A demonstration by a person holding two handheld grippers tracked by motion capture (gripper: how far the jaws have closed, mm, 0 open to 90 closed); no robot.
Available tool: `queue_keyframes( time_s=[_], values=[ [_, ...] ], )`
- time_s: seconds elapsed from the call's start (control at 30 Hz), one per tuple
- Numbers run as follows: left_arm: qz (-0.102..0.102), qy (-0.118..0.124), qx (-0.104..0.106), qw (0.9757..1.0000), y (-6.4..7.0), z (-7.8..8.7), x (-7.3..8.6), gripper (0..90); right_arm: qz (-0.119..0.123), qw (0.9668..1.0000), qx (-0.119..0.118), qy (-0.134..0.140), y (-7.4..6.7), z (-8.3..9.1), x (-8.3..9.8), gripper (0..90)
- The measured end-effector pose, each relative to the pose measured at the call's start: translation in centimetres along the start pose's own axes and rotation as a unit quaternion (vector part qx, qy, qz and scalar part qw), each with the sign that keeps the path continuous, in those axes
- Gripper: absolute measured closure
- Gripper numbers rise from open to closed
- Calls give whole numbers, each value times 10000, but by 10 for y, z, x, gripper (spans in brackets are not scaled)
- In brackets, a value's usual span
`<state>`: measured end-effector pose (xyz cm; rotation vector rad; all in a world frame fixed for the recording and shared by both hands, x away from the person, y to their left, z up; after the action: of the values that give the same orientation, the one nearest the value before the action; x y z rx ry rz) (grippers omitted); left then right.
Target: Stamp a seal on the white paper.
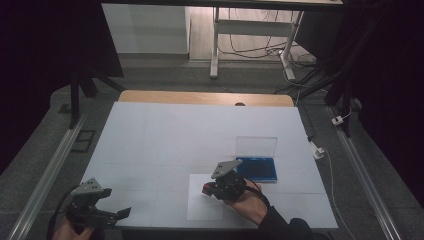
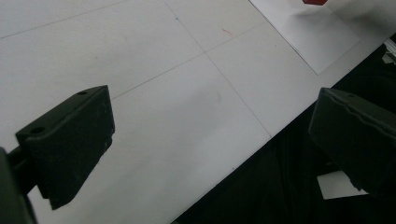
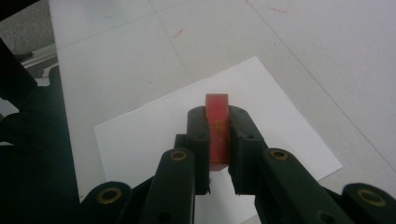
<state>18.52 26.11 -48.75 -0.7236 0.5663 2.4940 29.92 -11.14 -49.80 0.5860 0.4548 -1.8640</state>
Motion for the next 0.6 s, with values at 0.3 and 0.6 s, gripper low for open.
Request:
queue_keyframes(
  time_s=[0.3,0.6],
  values=[
    [1,3,1,10000,0,0,0,4,130,9999,-2,-96,-2,-6,0,804],
    [3,5,-1,10000,0,0,0,4,134,9997,30,-219,0,-12,1,803]
  ],
)
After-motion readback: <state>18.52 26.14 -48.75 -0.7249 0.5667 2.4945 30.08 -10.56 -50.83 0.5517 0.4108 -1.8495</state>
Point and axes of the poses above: each handheld gripper's, and its own axes: z roughly backward along the jaws, x roughly out of its underside, y roughly to its right, the point moved 1 cm from there along -z, roughly forward along the jaws, and after that the axes turned 5 degrees about -y, right-handed, at the moved point
